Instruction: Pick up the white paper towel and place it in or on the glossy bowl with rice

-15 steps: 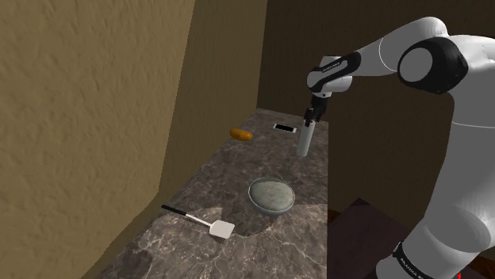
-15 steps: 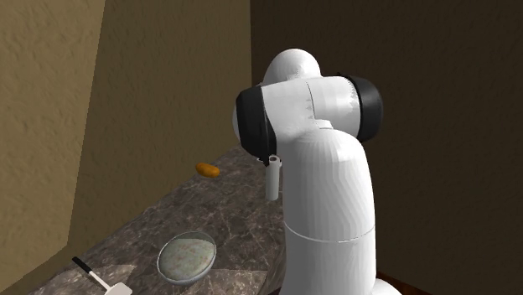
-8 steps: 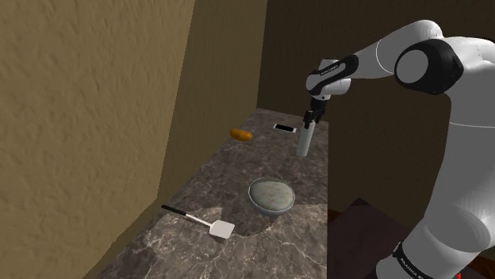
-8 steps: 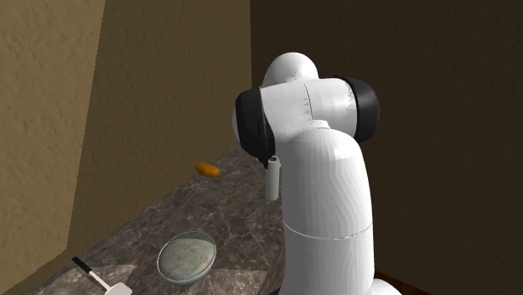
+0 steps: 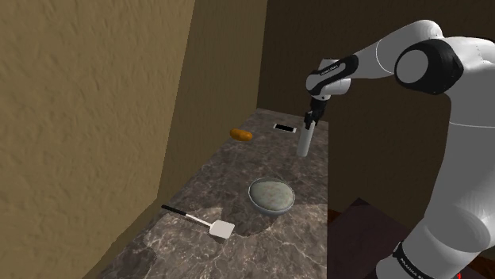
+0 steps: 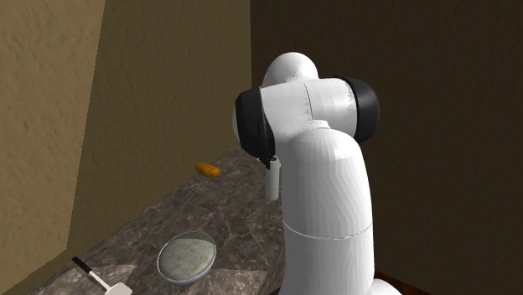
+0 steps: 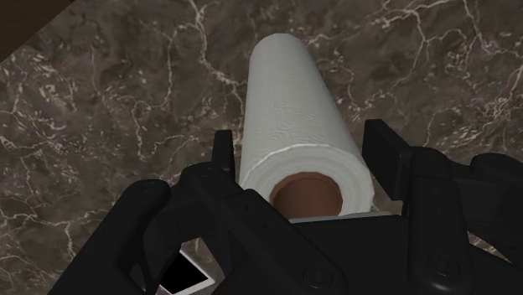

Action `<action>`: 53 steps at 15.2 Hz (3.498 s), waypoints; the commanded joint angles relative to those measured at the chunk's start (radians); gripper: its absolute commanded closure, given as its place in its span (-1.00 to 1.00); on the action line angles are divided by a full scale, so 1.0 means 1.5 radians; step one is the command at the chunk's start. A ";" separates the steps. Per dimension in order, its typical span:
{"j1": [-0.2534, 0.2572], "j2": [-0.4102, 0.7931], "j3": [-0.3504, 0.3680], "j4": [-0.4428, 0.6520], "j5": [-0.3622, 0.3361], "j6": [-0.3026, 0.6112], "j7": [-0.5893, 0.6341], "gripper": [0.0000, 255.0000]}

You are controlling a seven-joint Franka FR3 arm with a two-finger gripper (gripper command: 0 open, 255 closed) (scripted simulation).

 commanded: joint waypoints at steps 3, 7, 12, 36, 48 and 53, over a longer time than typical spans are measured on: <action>0.000 0.000 0.000 0.000 0.000 0.000 0.000 1.00; 0.001 -0.011 -0.002 0.012 -0.005 -0.023 0.002 1.00; 0.003 -0.028 -0.005 0.034 -0.011 -0.062 0.006 1.00; 0.001 -0.062 -0.011 0.206 -0.025 -0.265 0.012 1.00; 0.097 -0.275 0.049 -0.003 -0.102 -0.265 0.176 1.00; 0.127 -0.347 0.092 -0.061 -0.117 -0.284 0.252 1.00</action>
